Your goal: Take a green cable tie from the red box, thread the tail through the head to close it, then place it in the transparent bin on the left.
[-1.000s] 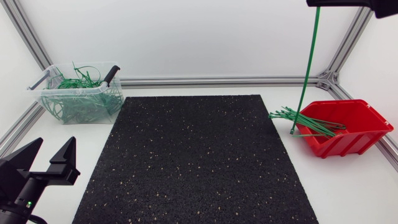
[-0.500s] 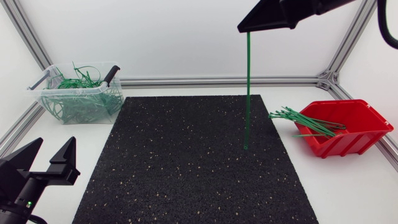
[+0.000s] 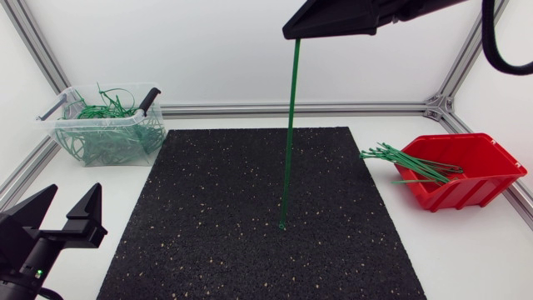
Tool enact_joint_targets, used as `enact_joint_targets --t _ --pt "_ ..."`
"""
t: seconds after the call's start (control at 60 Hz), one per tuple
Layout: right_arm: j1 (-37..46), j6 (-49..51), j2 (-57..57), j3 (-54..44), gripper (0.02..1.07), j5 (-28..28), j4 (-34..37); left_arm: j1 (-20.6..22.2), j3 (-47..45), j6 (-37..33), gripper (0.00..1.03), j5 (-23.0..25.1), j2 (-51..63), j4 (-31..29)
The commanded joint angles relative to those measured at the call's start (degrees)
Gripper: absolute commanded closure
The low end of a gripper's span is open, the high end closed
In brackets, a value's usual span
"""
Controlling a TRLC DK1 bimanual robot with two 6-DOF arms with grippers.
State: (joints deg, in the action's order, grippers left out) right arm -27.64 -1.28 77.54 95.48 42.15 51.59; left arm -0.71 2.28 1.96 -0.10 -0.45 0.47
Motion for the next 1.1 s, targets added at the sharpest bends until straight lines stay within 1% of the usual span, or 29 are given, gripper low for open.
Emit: enact_joint_targets --t 0.0,0.117,0.233,0.383,0.783,0.95,1.083 --pt "0.0 -5.8 0.5 -2.8 1.01 1.3 -1.5 -0.7 -2.2 1.5 0.04 0.1 0.1 -1.6" --pt "-0.1 -12.3 -0.3 -6.1 1.01 1.4 -5.8 -1.0 -2.2 1.5 0.04 0.1 0.1 -1.6" --pt "-0.4 -15.2 0.2 -6.7 1.01 1.4 -6.3 -1.2 -2.2 1.6 0.04 0.1 0.1 -1.6" --pt "-1.5 -18.1 0.4 -6.8 1.01 1.4 -8.7 -1.7 -2.2 1.6 0.04 0.1 0.0 -1.6" --pt "-5.8 -23.1 0.2 -5.9 1.01 1.4 -8.6 -1.6 -2.2 1.6 0.04 0.1 0.0 -1.6" --pt "-5.5 -24.7 -0.1 -5.7 1.01 2.6 -8.5 -1.4 -2.2 1.6 0.04 0.1 0.1 -1.7" --pt "-5.6 -23.9 -0.6 -6.2 1.01 2.6 -8.5 -1.3 -2.2 1.6 0.04 0.1 0.2 -1.7"
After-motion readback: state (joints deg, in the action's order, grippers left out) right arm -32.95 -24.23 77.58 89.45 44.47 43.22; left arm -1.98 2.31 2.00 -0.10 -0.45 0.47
